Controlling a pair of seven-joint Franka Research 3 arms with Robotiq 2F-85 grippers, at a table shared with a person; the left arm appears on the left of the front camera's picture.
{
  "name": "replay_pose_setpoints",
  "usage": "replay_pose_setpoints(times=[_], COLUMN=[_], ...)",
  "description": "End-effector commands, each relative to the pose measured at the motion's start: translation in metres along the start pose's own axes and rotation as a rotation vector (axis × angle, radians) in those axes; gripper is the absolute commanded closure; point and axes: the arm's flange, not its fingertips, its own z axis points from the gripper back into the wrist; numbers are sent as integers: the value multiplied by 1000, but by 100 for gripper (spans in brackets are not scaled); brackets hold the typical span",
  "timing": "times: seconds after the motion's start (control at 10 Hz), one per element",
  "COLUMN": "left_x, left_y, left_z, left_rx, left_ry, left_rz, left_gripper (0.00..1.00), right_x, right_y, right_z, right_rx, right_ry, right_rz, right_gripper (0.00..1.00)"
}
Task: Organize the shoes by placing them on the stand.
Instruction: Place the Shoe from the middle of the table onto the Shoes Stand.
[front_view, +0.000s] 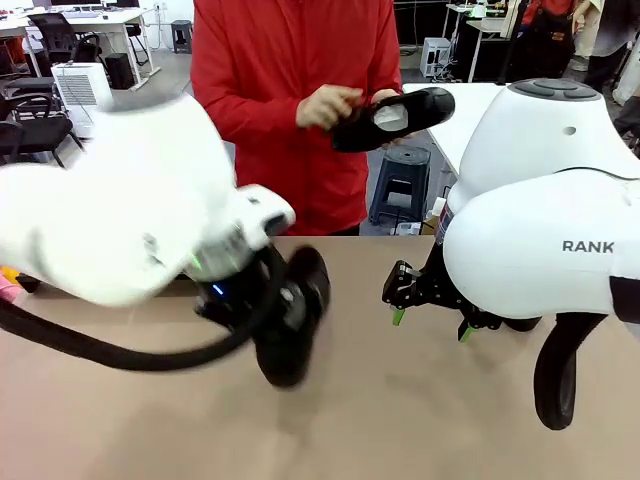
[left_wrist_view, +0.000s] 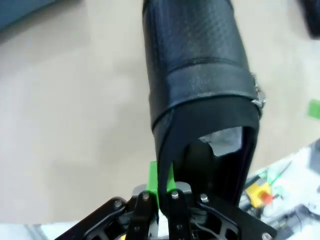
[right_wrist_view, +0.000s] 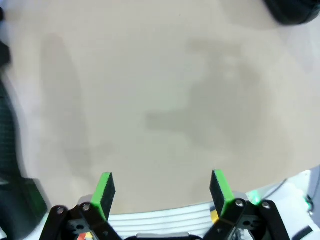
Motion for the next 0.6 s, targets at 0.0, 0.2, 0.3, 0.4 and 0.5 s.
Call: replay_pose_setpoints(times=[0.0, 0.2, 0.3, 0.4, 0.5], left_x=[13, 43, 57, 72, 81], left_y=[61, 124, 151, 186, 212], left_z=[35, 56, 57, 53, 49], left_rx=[75, 176, 198, 232, 262], left_ry=[-172, -266, -281, -346, -357], left_rz=[11, 46, 53, 68, 66], left_gripper=[100, 100, 100, 100, 100], right_x=[1, 1, 1, 1, 1], right_y=[1, 1, 1, 1, 1], right_z=[2, 2, 2, 2, 2], right_rx=[9, 9, 9, 9, 9], right_ry=[5, 5, 5, 5, 5], right_rz=[19, 19, 19, 19, 19], right_gripper=[0, 0, 0, 0, 0])
